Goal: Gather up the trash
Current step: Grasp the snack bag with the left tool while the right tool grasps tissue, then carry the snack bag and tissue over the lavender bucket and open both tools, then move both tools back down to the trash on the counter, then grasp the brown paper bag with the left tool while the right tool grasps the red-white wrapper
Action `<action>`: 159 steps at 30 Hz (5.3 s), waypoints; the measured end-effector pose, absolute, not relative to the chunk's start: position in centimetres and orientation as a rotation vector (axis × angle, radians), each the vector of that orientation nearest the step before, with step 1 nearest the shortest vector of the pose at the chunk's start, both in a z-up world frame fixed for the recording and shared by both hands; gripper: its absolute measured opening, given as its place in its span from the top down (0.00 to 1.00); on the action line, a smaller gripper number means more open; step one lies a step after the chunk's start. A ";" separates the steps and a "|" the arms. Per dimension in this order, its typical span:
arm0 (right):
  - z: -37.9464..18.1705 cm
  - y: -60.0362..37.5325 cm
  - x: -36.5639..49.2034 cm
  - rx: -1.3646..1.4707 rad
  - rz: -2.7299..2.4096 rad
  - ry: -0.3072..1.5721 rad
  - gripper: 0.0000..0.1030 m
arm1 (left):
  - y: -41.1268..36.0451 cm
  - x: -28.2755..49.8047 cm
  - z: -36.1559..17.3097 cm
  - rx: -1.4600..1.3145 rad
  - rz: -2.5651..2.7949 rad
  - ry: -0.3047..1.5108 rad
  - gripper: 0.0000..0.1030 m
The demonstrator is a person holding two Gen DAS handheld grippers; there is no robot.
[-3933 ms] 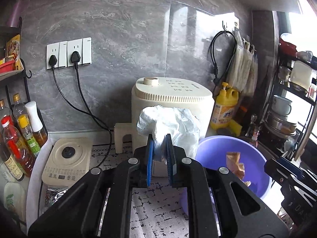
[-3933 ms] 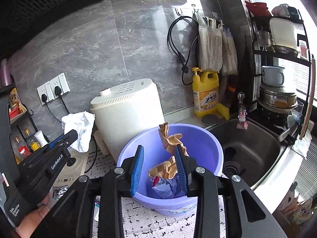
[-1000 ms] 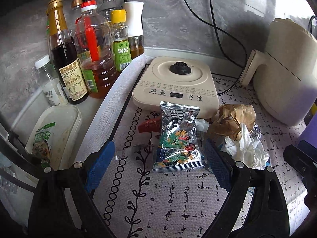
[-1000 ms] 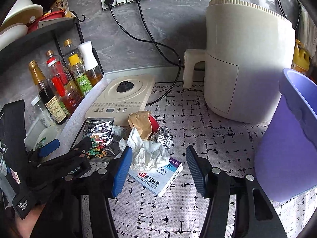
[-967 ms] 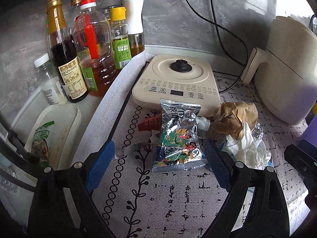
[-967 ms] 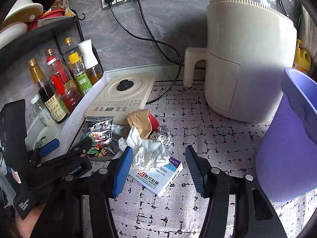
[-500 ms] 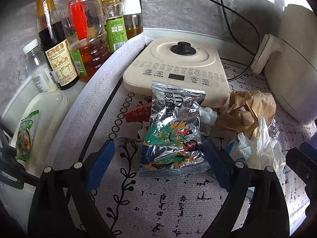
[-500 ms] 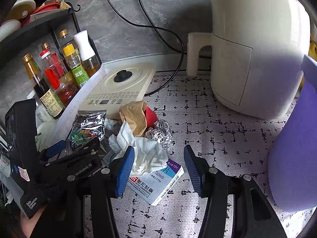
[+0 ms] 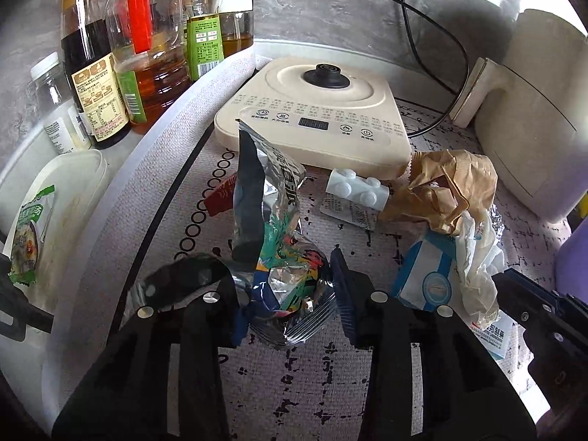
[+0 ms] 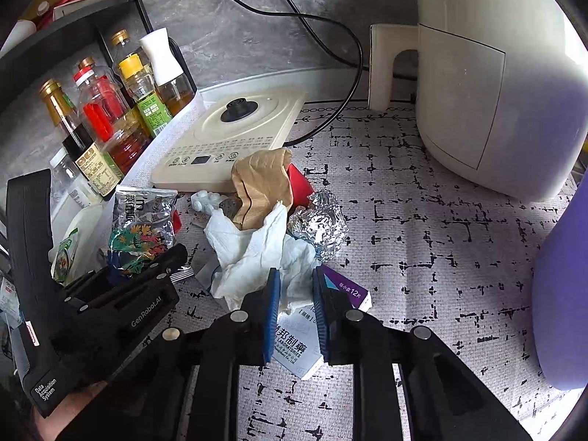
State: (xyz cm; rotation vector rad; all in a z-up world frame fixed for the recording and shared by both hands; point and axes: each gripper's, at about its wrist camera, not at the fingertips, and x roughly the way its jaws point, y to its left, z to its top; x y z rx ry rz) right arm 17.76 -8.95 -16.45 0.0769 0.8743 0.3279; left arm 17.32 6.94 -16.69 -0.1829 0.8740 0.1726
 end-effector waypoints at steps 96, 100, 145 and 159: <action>-0.3 -35.6 2.7 0.316 -0.267 0.433 0.36 | -19.9 14.4 -0.2 -0.052 -0.489 0.562 0.21; -0.4 -34.6 3.9 0.305 -0.222 0.440 0.34 | -17.7 14.4 0.0 -0.063 -0.430 0.545 0.15; -7.6 -15.4 11.9 0.084 0.178 0.636 0.35 | 3.0 15.3 -8.1 -0.203 0.020 0.671 0.11; -12.0 -15.9 15.6 0.072 0.008 0.699 0.41 | 0.1 21.5 -12.1 -0.156 -0.080 0.762 0.21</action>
